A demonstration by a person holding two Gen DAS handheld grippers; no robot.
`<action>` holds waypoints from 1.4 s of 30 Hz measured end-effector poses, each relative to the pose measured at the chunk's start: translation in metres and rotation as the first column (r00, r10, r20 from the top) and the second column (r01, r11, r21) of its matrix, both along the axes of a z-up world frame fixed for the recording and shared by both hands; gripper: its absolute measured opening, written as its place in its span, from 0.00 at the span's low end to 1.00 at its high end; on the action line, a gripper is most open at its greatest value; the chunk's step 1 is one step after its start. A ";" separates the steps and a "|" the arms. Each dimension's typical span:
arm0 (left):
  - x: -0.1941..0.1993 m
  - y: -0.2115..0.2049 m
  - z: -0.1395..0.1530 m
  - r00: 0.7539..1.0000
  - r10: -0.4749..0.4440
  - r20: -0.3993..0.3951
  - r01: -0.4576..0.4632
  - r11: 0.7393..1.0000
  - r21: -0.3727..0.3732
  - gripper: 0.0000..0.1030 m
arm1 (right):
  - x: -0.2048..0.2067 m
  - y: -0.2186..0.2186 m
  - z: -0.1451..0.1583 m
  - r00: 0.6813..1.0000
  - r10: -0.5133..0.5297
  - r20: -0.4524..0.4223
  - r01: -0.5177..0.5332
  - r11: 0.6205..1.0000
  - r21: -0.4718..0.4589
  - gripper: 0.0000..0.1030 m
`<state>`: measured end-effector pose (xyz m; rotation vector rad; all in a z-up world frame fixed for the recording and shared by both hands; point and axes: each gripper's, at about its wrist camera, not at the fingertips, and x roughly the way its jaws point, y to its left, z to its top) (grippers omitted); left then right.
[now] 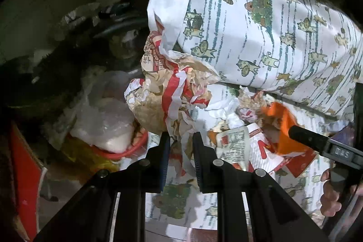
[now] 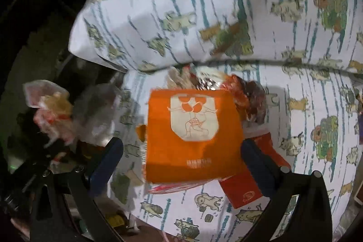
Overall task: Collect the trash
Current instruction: 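Lift the orange bag and striped paper off the seat toward the pink basket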
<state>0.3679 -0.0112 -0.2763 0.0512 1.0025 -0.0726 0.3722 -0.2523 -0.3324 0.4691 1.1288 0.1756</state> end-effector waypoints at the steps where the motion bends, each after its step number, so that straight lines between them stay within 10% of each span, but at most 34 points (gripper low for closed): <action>1: -0.001 0.001 0.002 1.000 0.004 0.013 -0.004 1.000 0.017 0.21 | 0.000 -0.001 -0.003 1.000 -0.017 -0.011 0.017 1.000 -0.001 1.00; 5: 0.001 0.005 0.004 1.000 0.001 0.004 -0.001 1.000 -0.021 0.21 | 0.002 -0.003 -0.017 0.997 -0.037 -0.074 0.035 0.999 -0.021 1.00; 16: -0.006 0.001 0.017 0.999 -0.027 0.042 0.028 0.999 -0.018 0.21 | -0.009 -0.003 0.020 0.998 -0.020 0.057 0.026 0.994 -0.108 0.59; 28: -0.040 -0.002 0.047 0.989 -0.078 0.125 0.079 0.997 -0.007 0.21 | -0.067 -0.014 0.102 0.950 0.004 0.311 0.036 0.992 -0.125 0.59; 42: -0.190 -0.013 0.130 0.962 -0.183 0.200 0.216 0.963 -0.158 0.21 | -0.215 0.009 0.187 0.907 0.034 0.420 0.005 0.996 -0.092 0.61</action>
